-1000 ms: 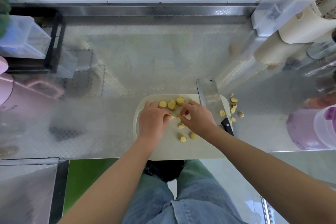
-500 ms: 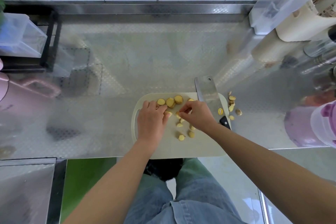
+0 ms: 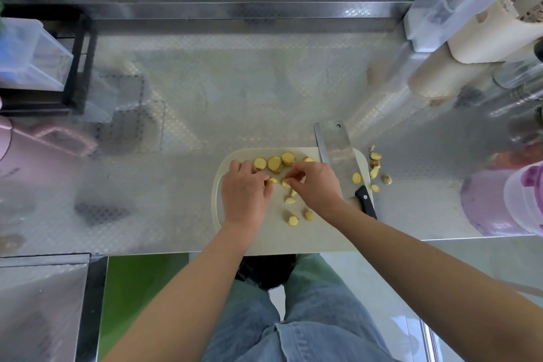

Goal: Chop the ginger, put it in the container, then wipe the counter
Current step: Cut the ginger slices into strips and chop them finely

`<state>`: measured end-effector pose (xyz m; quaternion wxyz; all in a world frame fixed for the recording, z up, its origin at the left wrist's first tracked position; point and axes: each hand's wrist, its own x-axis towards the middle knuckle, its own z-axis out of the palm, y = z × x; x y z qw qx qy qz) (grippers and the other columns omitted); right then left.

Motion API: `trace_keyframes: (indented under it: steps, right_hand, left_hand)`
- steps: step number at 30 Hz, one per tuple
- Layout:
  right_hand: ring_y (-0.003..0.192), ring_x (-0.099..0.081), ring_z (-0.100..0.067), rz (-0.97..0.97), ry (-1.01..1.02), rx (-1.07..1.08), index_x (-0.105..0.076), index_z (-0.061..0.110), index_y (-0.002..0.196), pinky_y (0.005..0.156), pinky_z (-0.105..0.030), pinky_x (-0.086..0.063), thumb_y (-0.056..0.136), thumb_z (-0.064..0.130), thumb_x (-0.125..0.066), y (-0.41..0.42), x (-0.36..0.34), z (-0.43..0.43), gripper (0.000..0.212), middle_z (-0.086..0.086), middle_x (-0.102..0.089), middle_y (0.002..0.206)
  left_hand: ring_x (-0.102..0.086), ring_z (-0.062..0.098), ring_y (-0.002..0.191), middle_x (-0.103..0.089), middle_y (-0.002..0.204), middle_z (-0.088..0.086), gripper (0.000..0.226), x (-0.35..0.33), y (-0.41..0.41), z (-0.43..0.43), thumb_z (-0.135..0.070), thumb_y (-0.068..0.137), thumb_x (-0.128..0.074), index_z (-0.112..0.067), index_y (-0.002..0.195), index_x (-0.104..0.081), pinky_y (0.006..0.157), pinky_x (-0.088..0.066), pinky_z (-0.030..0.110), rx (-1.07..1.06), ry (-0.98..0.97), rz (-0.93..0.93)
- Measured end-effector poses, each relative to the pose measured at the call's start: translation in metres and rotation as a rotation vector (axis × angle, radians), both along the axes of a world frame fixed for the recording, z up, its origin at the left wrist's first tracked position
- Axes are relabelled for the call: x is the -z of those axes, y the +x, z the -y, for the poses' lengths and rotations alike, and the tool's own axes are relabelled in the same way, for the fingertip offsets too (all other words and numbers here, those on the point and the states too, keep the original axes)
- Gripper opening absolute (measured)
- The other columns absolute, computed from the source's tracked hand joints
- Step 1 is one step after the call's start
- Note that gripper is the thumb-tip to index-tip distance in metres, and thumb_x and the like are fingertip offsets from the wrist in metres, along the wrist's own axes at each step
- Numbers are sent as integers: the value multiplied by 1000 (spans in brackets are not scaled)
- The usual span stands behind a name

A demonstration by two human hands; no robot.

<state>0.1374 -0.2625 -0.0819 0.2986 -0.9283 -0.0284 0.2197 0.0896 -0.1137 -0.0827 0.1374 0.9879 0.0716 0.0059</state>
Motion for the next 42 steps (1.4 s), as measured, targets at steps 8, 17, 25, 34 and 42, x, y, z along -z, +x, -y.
trace_keyframes:
  steps: [8, 17, 25, 34, 42]
  right_hand:
    - [67, -57, -6, 108, 54, -138, -66, 24, 82, 63, -35, -53, 84, 20, -61, -2, -9, 33, 6, 13, -62, 74]
    - [73, -59, -21, 161, -138, -407, -65, 20, 96, 61, -32, -48, 87, 27, -63, -45, -5, 56, 12, 4, -60, 90]
    - [50, -46, -19, 274, -138, -521, -65, 18, 82, 42, -33, -43, 77, 20, -73, -47, -5, 58, 10, 0, -57, 87]
    - [60, -46, 2, 3, -98, -268, -67, 20, 85, 52, -13, -28, 83, 28, -69, -20, -12, 60, 8, 10, -65, 84]
    - [84, -60, -18, 68, -191, -358, -66, 23, 96, 60, -26, -42, 88, 25, -62, -24, -13, 53, 9, 6, -62, 93]
  left_hand:
    - [-55, 22, 77, -58, 75, 0, 11, -4, -11, 1, -26, 73, -75, -18, 79, -70, 54, -39, 27, 214, -115, 101]
    - [-57, 14, 72, -58, 71, -7, 23, 14, -41, 12, -23, 63, -86, -22, 78, -69, 49, -39, 21, 431, -269, -30]
    - [-54, 15, 81, -59, 80, -8, 14, 7, -37, 16, -25, 73, -79, -21, 83, -70, 62, -37, 24, 276, -329, -129]
    - [-55, 13, 86, -62, 85, -8, 10, 6, -28, 15, -28, 79, -74, -21, 84, -69, 66, -45, 28, 144, -356, -140]
    - [-56, 16, 82, -62, 84, -6, 15, 4, -27, 21, -30, 82, -69, -22, 94, -67, 62, -44, 29, 132, -275, -94]
